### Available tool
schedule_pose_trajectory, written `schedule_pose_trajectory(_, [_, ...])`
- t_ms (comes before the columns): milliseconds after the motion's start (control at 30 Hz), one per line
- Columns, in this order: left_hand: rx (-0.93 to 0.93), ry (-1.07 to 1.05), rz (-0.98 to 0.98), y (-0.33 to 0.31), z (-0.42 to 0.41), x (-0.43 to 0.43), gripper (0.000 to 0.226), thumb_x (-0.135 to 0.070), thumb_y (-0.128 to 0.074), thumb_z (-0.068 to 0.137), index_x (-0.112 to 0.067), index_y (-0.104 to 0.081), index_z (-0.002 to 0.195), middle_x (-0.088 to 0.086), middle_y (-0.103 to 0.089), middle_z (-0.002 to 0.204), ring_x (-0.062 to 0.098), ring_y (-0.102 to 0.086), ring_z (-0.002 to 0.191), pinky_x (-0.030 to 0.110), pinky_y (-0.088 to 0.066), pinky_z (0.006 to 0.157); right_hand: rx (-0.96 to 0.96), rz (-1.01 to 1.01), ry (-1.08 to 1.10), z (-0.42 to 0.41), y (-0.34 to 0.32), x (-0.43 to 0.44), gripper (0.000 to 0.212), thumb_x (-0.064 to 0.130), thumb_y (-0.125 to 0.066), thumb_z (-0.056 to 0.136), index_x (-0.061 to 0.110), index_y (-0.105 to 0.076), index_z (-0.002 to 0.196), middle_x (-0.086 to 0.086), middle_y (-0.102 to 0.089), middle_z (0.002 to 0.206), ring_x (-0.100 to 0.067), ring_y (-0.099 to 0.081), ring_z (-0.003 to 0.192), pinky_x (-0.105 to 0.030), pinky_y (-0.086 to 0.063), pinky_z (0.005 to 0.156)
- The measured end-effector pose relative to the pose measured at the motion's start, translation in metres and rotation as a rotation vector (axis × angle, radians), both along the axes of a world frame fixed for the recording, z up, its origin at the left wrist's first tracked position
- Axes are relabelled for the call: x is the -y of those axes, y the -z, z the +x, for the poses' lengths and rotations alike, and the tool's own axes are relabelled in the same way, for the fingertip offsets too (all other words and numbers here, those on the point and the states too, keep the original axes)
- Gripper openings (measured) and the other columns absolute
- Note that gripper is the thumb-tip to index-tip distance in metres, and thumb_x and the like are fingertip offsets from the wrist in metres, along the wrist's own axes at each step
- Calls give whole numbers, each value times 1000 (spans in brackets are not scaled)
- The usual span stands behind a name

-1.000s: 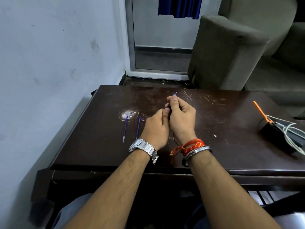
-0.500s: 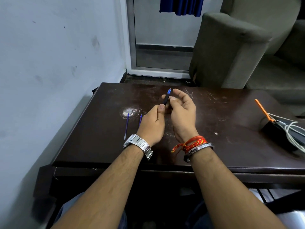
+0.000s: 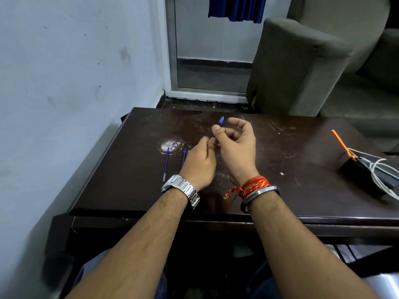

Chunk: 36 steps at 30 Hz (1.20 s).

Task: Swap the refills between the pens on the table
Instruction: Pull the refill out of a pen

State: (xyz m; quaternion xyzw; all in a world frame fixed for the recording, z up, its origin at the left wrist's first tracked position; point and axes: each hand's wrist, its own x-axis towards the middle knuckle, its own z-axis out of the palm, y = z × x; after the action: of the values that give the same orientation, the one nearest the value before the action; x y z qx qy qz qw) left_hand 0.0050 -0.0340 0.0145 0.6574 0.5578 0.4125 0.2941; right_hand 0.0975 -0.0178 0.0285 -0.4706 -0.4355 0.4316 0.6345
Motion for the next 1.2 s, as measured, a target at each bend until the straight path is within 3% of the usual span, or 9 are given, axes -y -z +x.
schedule_pose_trajectory(100, [0, -14, 24, -2, -2, 1, 33, -34, -29, 105, -13, -48, 88, -7, -47, 65, 6, -43, 55, 21, -27, 49, -110, -14, -22, 0, -1, -2, 25, 5, -58, 94, 21, -52, 113, -2, -74, 84, -14, -66, 76, -37, -57, 83])
schedule_pose_trajectory(267, [-2, 7, 18, -1, -5, 1, 27, -26, -31, 104, -11, -47, 88, -6, -50, 69, 7, -44, 58, 26, -28, 52, -55, -9, -35, -1, 0, 1, 44, 14, -76, 85, 11, -48, 119, -3, -66, 79, -12, -66, 67, -35, -58, 79])
schedule_pose_trajectory(433, [11, 10, 24, -1, -6, 1, 34, -33, -29, 105, -11, -48, 87, -4, -49, 68, 8, -42, 55, 15, -34, 45, -134, -24, -57, -3, 3, -2, 25, 4, -57, 95, 21, -51, 111, -6, -77, 89, -16, -70, 84, -38, -57, 88])
schedule_pose_trajectory(633, [-9, 11, 7, 0, -6, 0, 23, -24, -32, 104, -18, -44, 85, -8, -51, 72, 5, -47, 60, 16, -32, 48, -23, -31, -50, -4, 8, 1, 39, 16, -74, 87, 16, -49, 117, -3, -70, 79, -10, -67, 70, -37, -58, 84])
schedule_pose_trajectory(800, [2, 6, 25, 1, -5, 0, 27, -26, -31, 104, -17, -43, 82, -6, -50, 68, 7, -44, 57, 13, -33, 47, -149, -47, -89, -5, 6, -2, 26, 6, -57, 96, 16, -50, 119, -1, -77, 89, -10, -67, 80, -32, -55, 81])
schedule_pose_trajectory(900, [-3, 3, 25, 1, -5, 1, 24, -22, -32, 104, -14, -44, 85, -9, -49, 70, 5, -46, 59, 13, -34, 49, -78, -64, -46, -5, 8, -1, 36, 23, -70, 91, 16, -50, 120, -2, -74, 92, -6, -68, 71, -28, -56, 73])
schedule_pose_trajectory(967, [-15, 7, 16, 1, -5, 0, 25, -24, -31, 104, -12, -43, 86, -8, -49, 70, 6, -45, 60, 18, -30, 50, -43, -46, -16, -4, 9, -1, 39, 20, -74, 87, 15, -50, 118, 1, -71, 82, -6, -68, 69, -30, -58, 75])
schedule_pose_trajectory(1100, [-13, 1, 26, 3, -6, -1, 30, -30, -31, 105, -14, -42, 82, -4, -49, 68, 8, -43, 58, 15, -33, 48, -103, -30, -36, -3, 9, -3, 27, 4, -62, 93, 19, -51, 113, -2, -76, 86, -15, -70, 86, -32, -57, 81])
schedule_pose_trajectory(1200, [-20, 8, 32, 3, -6, -1, 30, -31, -30, 105, -17, -43, 81, -6, -52, 71, 6, -47, 60, 10, -35, 50, -123, -79, -50, -2, 9, -4, 22, 11, -57, 95, 16, -53, 116, -2, -72, 93, -14, -66, 81, -29, -55, 72])
